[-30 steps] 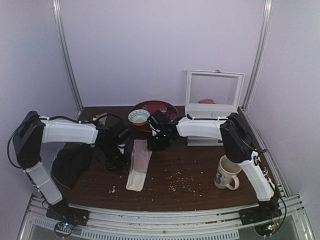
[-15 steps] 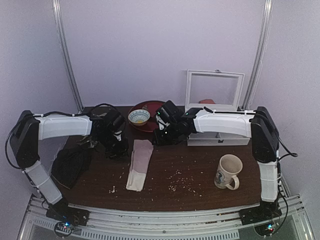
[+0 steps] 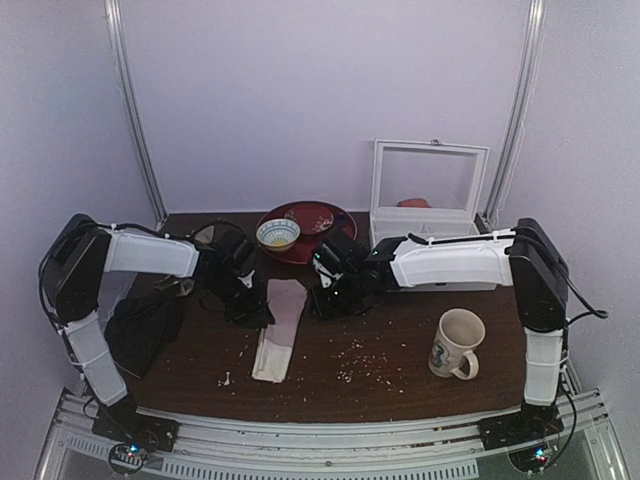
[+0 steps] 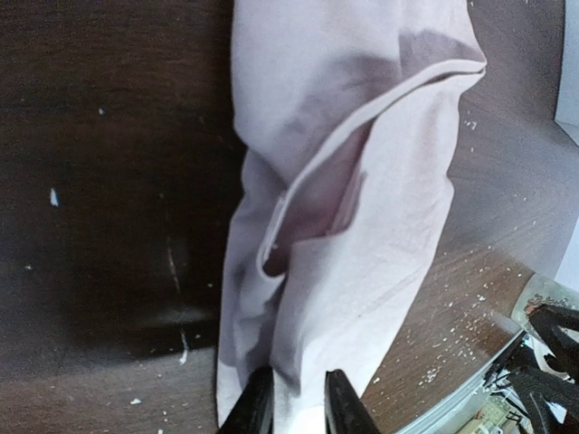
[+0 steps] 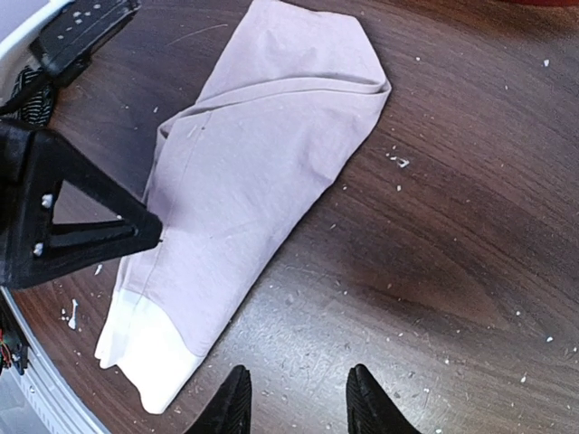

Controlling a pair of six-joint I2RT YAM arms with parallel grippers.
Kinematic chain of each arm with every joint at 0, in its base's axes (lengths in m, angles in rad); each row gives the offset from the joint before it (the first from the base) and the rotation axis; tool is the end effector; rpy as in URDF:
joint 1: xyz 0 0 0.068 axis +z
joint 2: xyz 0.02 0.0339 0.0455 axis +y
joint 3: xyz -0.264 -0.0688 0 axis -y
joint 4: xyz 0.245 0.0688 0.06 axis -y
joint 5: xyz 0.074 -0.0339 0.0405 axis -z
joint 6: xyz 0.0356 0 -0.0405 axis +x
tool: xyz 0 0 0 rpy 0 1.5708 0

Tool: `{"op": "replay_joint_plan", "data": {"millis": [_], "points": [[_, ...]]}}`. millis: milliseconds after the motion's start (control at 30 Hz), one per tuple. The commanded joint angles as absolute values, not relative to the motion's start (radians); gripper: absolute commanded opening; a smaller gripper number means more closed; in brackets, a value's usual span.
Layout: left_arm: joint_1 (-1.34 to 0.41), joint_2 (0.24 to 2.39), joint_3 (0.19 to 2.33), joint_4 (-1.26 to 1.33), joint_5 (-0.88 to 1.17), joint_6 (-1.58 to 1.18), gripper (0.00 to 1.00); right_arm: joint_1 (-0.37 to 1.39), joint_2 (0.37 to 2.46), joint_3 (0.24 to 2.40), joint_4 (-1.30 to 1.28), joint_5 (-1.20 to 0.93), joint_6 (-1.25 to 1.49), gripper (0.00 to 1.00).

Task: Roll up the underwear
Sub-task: Adjust the underwear at the center of the board.

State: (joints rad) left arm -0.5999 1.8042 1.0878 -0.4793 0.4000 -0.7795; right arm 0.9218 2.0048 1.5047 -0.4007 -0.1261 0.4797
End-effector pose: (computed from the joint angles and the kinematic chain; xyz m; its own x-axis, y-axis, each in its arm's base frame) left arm 0.2764 -0.2059 0.1553 -0.9945 -0.1041 -0.0059 -0.0862 0.8527 -0.5152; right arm 0.2640 0.3554 0.2025 -0.8068 -0.3060 -0.5054 -0.5244 0.7649 0.3740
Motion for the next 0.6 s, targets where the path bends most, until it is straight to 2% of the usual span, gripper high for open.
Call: {"op": "replay_joint_plan", "data": {"millis": [0,233,567], "points": [[-0.582,1.816,1.091,-0.476,0.381,-0.736,0.28,0.945,1.943,1.48,-0.39,-0.094,0.49,0.34],[-0.576,1.796,1.069,-0.483,0.377,-0.72,0.27,0.989,1.926,1.45,-0.354,-0.087,0.412,0.33],[-0.578,1.649,1.077,-0.535,0.402,-0.724,0.27,1.154,1.875,1.335,-0.162,0.092,0.067,0.32]]}}
